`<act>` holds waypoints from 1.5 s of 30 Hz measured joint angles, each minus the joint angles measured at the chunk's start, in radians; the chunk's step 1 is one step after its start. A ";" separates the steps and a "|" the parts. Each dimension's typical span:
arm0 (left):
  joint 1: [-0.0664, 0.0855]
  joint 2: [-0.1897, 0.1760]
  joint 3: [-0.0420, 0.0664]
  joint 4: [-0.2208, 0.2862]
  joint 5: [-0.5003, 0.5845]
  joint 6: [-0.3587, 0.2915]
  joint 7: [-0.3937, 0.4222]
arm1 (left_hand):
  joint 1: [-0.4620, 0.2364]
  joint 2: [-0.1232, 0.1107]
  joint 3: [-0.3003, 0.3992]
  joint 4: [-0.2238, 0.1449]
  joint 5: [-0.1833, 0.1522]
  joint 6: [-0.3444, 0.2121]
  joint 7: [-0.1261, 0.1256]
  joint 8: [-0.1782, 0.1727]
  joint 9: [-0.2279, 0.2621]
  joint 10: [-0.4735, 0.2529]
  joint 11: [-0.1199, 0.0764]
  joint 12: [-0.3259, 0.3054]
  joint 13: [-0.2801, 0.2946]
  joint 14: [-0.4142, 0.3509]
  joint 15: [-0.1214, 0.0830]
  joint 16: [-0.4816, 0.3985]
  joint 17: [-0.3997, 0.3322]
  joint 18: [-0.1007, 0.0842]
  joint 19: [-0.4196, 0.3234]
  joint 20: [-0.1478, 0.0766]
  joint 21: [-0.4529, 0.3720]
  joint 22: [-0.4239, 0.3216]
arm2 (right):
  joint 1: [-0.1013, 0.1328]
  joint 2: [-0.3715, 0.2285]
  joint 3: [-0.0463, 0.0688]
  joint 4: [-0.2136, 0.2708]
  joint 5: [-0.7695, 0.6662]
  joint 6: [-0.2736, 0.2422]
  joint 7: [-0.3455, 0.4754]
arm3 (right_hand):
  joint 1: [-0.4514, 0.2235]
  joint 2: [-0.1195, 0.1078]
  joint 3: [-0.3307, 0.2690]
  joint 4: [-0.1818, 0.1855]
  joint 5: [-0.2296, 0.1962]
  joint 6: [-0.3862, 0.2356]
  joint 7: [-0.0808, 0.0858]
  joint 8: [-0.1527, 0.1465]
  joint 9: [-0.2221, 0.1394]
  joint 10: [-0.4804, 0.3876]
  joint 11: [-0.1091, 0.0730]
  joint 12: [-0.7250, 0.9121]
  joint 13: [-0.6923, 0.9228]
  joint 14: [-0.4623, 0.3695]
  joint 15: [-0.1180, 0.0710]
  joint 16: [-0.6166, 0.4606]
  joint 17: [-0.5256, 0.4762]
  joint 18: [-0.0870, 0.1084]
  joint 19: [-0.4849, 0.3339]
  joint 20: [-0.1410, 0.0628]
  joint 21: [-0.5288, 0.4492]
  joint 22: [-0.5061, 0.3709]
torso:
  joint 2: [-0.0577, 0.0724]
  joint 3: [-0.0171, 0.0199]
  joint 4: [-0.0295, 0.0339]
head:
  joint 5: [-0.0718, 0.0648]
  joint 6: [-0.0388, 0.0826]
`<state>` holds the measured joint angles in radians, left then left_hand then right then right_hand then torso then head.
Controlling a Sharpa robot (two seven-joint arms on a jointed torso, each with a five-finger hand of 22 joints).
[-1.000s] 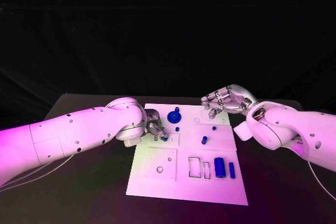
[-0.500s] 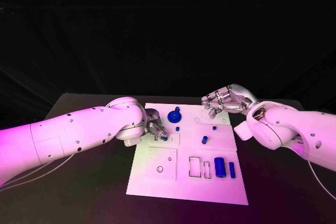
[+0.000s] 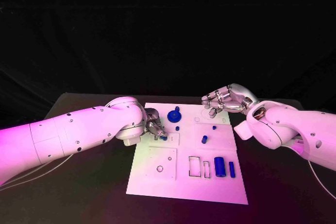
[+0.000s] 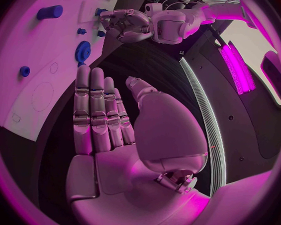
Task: Assemble the parts on the task board
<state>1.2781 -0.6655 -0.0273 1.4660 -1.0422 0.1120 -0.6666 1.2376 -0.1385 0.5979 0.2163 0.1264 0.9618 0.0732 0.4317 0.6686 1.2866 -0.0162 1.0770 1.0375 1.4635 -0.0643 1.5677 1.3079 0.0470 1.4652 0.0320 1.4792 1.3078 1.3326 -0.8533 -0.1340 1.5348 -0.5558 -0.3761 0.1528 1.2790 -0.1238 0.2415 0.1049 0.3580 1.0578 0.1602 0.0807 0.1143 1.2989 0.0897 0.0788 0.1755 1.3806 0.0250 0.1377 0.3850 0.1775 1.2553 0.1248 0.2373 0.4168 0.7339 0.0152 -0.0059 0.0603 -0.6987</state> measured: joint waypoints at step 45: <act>0.001 0.025 0.001 -0.016 -0.017 0.019 -0.023 | -0.081 -0.014 0.032 -0.069 -0.002 0.010 -0.010 0.037 0.037 0.026 -0.008 0.035 0.033 0.003 -0.011 0.000 0.000 0.000 0.000 -0.007 0.004 0.000 | 0.000 -0.006 0.000 0.009 0.000 0.000 0.000 | -0.004 0.004 -0.003 0.003 0.004 -0.003 0.003 0.000 0.000 0.000 0.000 0.000 0.001 0.000 0.000 0.000 0.003 0.000 -0.004 0.004 0.000 -0.001 | -0.001 0.0007 0.0001 | -0.005 -0.002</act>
<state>1.2794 -0.6408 -0.0266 1.4502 -1.0591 0.1315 -0.6892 1.1570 -0.1528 0.6301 0.1474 0.1247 0.9722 0.0633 0.4684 0.7051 1.3126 -0.0246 1.1117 1.0707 1.4670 -0.0749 1.5677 1.3075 0.0471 1.4651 0.0248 1.4832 1.3075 1.3325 -0.8596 -0.1340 1.5441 -0.5558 -0.3762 0.1526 1.2752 -0.1200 0.2388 0.1077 0.3620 1.0546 0.1633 0.0807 0.1143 1.2989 0.0896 0.0788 0.1762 1.3807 0.0251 0.1377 0.3881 0.1775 1.2517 0.1284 0.2373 0.4160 0.7331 0.0159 -0.0058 0.0553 -0.7012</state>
